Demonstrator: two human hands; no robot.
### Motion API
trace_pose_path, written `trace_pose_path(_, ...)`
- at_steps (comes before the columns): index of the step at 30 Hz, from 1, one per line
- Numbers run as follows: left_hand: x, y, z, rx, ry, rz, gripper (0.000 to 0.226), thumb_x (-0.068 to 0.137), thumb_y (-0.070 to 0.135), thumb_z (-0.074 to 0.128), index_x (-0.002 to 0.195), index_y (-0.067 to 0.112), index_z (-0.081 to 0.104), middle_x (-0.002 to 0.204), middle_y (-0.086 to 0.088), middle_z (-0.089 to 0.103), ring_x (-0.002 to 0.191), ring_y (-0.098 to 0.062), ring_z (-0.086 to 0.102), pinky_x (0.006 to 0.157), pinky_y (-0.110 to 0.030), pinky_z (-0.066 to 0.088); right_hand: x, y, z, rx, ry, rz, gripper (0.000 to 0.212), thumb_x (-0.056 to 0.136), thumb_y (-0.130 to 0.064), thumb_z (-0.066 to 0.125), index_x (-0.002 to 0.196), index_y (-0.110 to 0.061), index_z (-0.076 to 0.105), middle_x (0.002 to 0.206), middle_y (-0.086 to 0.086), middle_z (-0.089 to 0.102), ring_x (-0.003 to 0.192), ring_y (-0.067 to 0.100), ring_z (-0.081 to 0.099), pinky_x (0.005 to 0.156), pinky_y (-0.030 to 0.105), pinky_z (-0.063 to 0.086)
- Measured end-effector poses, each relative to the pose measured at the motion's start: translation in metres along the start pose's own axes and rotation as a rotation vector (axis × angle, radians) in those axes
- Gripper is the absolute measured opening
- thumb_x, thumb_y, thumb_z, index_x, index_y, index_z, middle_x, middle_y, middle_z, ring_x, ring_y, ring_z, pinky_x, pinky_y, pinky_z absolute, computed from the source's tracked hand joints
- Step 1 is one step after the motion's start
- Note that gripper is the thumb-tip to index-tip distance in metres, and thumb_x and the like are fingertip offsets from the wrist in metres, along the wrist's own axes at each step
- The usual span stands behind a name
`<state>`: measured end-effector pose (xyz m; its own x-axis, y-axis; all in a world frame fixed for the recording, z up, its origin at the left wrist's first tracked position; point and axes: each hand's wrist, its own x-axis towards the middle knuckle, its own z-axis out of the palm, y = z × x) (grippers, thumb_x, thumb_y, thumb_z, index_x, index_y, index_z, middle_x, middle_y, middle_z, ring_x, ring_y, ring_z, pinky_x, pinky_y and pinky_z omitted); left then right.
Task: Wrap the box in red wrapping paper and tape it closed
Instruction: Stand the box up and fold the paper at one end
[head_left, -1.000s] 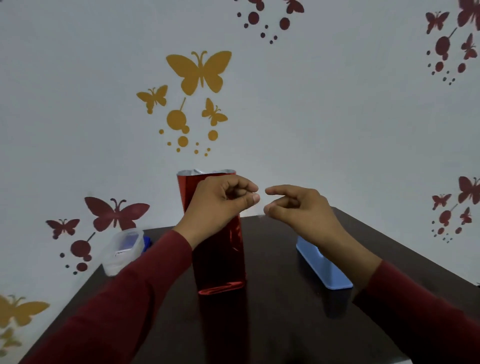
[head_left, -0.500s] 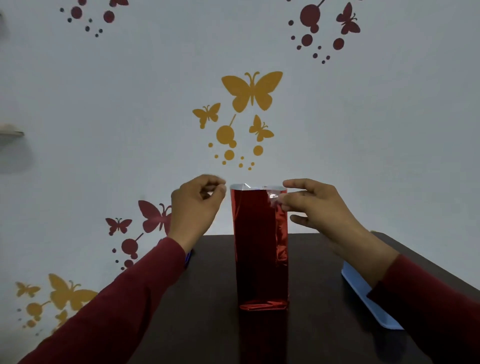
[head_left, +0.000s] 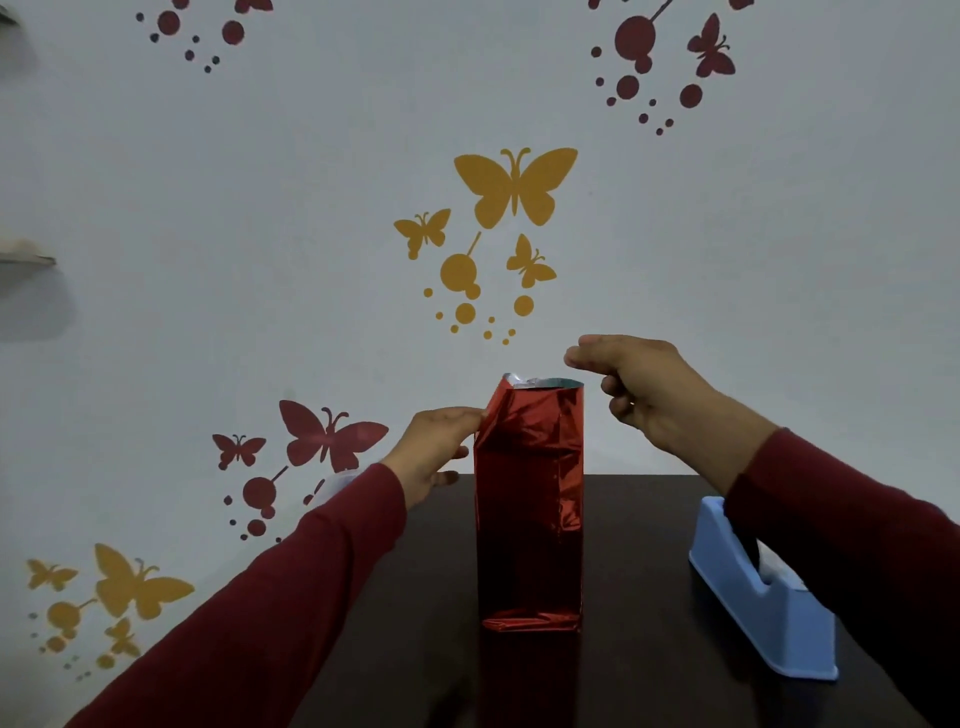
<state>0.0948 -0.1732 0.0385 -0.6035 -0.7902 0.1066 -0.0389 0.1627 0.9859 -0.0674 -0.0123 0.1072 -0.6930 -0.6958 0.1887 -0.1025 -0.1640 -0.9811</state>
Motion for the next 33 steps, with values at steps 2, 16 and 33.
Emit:
trace_pose_path(2, 0.002, 0.0, 0.002, 0.041, -0.028, -0.025, 0.021, 0.088, 0.039, 0.076, 0.105, 0.028, 0.081, 0.116, 0.004, 0.075, 0.115, -0.02, 0.064, 0.099, -0.047, 0.05, 0.004, -0.001, 0.002, -0.015, 0.0, 0.008, 0.032, 0.081, -0.015, 0.084, 0.112, -0.018, 0.075, 0.092, -0.004, 0.076, 0.07, 0.01, 0.045, 0.049, 0.019, 0.037)
trace_pose_path(16, 0.002, 0.003, 0.015, 0.116, -0.145, 0.016, 0.034, 0.074, 0.034, 0.09, 0.107, 0.034, 0.081, 0.098, 0.012, 0.079, 0.102, -0.009, 0.068, 0.087, -0.045, 0.049, 0.011, 0.012, 0.026, -0.303, -0.054, -0.026, 0.029, 0.081, -0.003, 0.083, 0.108, -0.007, 0.074, 0.087, 0.008, 0.07, 0.03, 0.001, 0.047, 0.031, 0.012, 0.029)
trace_pose_path(33, 0.004, -0.013, 0.018, 0.024, -0.09, 0.062, 0.041, 0.068, 0.034, 0.094, 0.106, 0.039, 0.08, 0.111, 0.014, 0.075, 0.112, -0.01, 0.062, 0.087, -0.046, 0.05, 0.012, 0.057, 0.021, -0.432, 0.094, -0.115, 0.03, 0.071, -0.019, 0.086, 0.096, -0.023, 0.071, 0.095, -0.008, 0.062, 0.089, 0.012, 0.063, 0.071, 0.028, 0.05)
